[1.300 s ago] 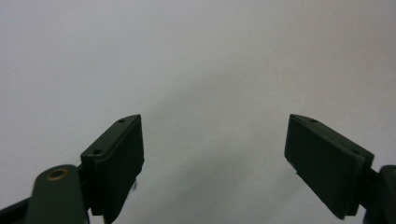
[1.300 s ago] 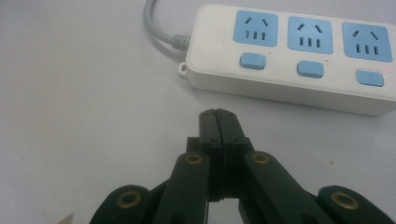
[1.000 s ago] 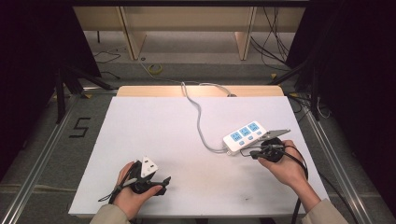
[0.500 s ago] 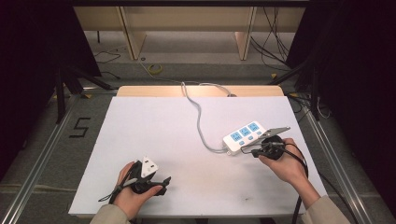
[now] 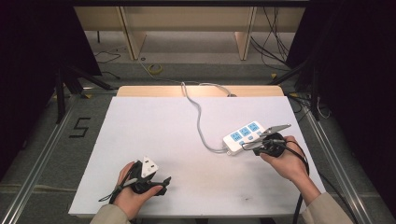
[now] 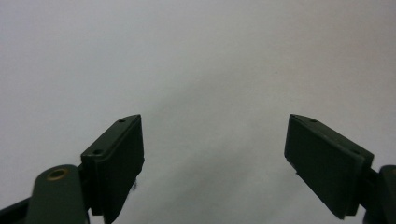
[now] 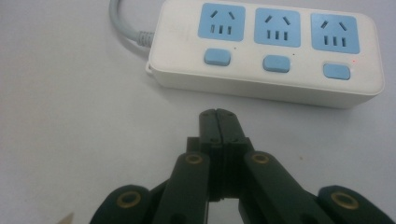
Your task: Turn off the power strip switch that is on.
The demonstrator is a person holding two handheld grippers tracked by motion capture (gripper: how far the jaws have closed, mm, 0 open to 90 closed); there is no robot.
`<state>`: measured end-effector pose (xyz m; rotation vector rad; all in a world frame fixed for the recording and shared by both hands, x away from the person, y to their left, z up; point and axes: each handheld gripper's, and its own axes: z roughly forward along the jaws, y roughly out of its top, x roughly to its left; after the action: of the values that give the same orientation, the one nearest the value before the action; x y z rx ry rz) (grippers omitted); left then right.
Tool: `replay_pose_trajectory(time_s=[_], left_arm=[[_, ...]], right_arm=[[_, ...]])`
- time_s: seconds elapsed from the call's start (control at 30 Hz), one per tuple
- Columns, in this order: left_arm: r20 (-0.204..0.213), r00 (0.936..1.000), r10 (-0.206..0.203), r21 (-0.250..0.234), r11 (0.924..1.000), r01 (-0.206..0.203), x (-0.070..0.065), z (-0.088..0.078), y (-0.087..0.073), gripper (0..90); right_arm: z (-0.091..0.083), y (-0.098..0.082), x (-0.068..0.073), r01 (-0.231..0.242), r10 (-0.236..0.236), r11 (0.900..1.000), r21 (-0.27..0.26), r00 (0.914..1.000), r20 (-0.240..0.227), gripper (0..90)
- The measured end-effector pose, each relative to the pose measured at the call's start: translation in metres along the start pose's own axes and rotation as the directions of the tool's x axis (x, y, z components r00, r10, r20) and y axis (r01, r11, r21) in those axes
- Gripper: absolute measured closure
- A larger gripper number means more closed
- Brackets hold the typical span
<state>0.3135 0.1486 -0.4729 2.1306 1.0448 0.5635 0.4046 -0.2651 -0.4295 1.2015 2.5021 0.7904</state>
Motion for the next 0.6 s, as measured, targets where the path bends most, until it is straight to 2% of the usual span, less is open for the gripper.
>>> replay_pose_trajectory(time_s=[0.6], left_arm=[[0.001, 1.0, 0.005, 0.006, 1.0, -0.005, -0.0003, 0.0002, 0.0002, 19.6]], right_arm=[[0.0001, 0.0044, -0.0069, -0.008, 0.007, 1.0, 0.011, 0.9999, 0.008, 90.0]])
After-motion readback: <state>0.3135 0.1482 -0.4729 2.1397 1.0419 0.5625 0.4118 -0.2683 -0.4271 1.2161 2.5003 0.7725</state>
